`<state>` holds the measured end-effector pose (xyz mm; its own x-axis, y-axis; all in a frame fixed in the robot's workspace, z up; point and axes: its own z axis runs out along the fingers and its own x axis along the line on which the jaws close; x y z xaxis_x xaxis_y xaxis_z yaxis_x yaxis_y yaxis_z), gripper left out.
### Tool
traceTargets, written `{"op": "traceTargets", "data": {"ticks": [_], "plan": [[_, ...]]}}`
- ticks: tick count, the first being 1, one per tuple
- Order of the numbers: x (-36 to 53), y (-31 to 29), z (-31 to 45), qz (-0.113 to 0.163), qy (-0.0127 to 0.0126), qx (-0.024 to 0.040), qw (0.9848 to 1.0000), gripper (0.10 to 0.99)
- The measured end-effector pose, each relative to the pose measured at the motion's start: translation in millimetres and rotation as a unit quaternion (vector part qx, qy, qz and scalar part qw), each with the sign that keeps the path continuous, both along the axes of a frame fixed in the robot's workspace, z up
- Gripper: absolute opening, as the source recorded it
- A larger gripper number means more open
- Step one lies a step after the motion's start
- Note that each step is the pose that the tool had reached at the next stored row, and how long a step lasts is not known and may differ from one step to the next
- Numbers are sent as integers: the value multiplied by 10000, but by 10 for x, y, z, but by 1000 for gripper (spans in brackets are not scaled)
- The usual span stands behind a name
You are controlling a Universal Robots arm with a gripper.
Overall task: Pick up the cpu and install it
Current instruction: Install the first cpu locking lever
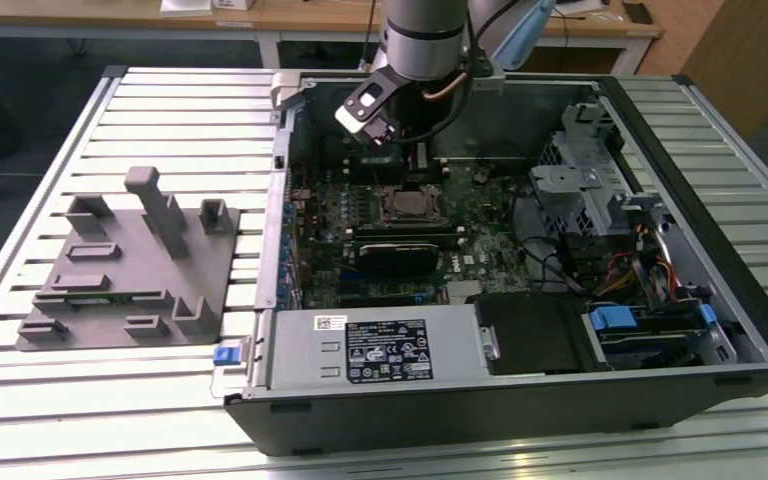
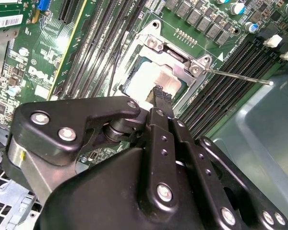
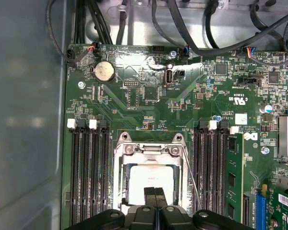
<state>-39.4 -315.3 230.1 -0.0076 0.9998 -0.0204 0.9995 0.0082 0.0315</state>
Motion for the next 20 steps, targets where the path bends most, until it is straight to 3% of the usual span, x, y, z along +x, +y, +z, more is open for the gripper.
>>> {"op": "traceTargets", "data": {"ticks": [10,20], "plan": [[2,0,125,0,0,0,10000,106],[2,0,421,0,0,0,10000,106]]}}
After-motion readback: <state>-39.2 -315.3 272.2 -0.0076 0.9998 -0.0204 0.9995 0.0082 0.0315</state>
